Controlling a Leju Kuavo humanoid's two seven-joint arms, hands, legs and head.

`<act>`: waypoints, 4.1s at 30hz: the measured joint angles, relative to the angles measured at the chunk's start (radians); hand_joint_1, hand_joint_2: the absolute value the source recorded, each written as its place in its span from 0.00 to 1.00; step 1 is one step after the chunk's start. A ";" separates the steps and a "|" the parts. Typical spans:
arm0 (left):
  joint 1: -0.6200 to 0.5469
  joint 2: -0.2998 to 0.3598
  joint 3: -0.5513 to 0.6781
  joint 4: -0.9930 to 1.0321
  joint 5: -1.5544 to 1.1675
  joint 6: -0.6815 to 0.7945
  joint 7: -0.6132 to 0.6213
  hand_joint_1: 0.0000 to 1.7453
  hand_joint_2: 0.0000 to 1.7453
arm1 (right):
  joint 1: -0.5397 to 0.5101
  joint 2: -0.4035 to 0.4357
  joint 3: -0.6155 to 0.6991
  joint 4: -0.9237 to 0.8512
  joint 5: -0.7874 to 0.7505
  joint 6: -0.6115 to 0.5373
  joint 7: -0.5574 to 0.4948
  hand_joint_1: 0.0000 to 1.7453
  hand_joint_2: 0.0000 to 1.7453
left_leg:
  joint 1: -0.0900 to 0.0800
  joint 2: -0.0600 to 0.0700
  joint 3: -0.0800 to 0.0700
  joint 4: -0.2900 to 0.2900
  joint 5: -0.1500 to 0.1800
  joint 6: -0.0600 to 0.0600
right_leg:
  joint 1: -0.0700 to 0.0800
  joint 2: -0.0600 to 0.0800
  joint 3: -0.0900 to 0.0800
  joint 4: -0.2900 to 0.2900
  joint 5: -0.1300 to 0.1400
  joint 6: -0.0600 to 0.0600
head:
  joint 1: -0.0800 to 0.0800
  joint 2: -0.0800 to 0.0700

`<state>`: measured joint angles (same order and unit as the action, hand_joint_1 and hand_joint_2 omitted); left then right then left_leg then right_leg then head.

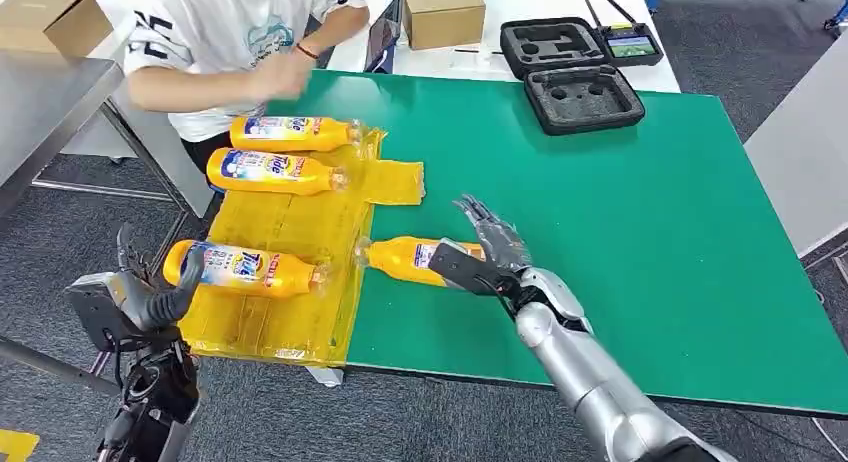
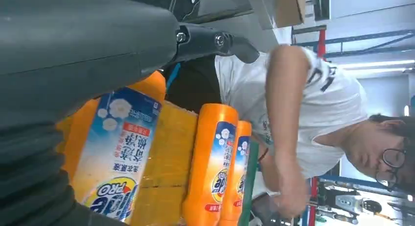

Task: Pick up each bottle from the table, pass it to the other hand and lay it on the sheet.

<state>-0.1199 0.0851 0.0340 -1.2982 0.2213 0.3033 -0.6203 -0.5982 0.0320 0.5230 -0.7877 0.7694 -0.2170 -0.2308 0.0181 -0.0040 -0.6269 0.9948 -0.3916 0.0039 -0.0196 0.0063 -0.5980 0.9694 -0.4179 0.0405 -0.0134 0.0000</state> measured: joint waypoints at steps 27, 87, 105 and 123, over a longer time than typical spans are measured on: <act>-0.020 -0.011 -0.009 0.037 -0.016 -0.010 0.032 0.00 1.00 | -0.126 0.039 0.091 0.291 0.027 0.169 0.053 0.00 1.00 | 0.000 0.000 0.003 0.000 0.000 0.000 | 0.000 0.000 0.002 0.000 0.000 0.000 | 0.000 0.000; 0.101 -0.030 -0.029 -0.113 0.112 -0.090 0.053 0.00 1.00 | 0.134 0.066 -0.064 -0.122 -0.479 0.140 -0.433 1.00 1.00 | 0.000 0.000 -0.001 0.000 -0.001 0.000 | 0.000 0.000 -0.001 0.000 0.000 0.000 | 0.000 0.000; 0.118 -0.024 -0.218 -0.187 0.349 -0.449 0.294 0.00 1.00 | 0.217 0.104 -0.032 -0.135 -0.550 0.100 -0.464 1.00 1.00 | 0.000 0.000 -0.001 0.000 -0.001 0.000 | 0.000 0.000 -0.002 0.000 0.000 0.000 | 0.001 0.000; -0.005 -0.006 -0.431 -0.134 0.397 -0.539 0.322 0.00 1.00 | 0.273 0.166 0.076 -0.084 -0.562 0.090 -0.464 1.00 1.00 | 0.000 0.000 -0.002 0.000 -0.001 -0.001 | 0.000 0.000 -0.003 0.000 0.000 0.000 | 0.000 0.000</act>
<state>-0.1247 0.0789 -0.3967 -1.4321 0.6180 -0.2362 -0.2987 -0.3256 0.1984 0.5993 -0.8721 0.2075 -0.1274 -0.6950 0.0183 -0.0041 -0.6284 0.9946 -0.3926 0.0032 -0.0194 0.0065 -0.6005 0.9692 -0.4182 0.0404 -0.0130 0.0000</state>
